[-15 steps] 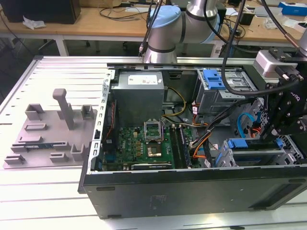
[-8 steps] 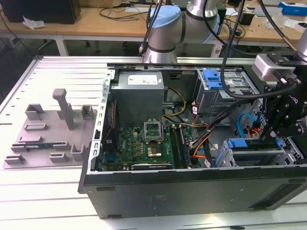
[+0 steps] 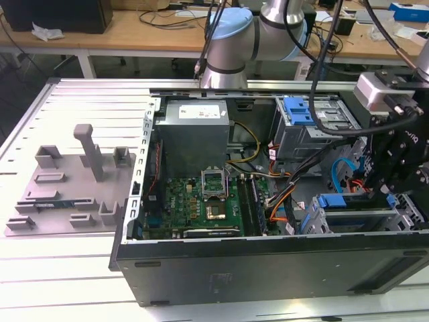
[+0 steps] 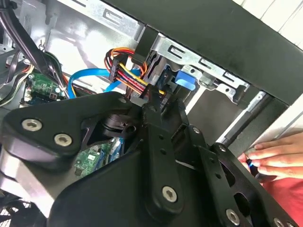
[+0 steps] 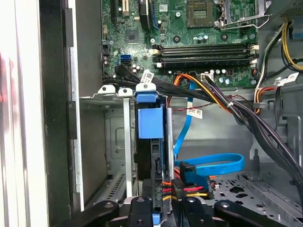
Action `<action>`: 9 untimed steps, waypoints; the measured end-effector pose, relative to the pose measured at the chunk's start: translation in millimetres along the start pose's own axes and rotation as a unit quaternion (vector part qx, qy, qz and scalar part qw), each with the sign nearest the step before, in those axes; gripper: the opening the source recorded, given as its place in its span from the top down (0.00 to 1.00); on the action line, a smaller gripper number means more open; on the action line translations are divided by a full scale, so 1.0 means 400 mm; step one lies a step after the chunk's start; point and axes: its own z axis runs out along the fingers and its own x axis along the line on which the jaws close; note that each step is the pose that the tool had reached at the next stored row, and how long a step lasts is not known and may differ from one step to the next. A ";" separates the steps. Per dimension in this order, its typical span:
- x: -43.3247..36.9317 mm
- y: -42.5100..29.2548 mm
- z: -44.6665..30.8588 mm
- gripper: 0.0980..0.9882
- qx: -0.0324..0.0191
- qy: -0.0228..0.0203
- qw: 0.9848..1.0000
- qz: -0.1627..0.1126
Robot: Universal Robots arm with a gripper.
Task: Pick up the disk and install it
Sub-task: 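Insert the first disk wire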
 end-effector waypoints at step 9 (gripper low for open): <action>0.001 0.000 -0.087 0.77 0.000 0.001 1.000 0.000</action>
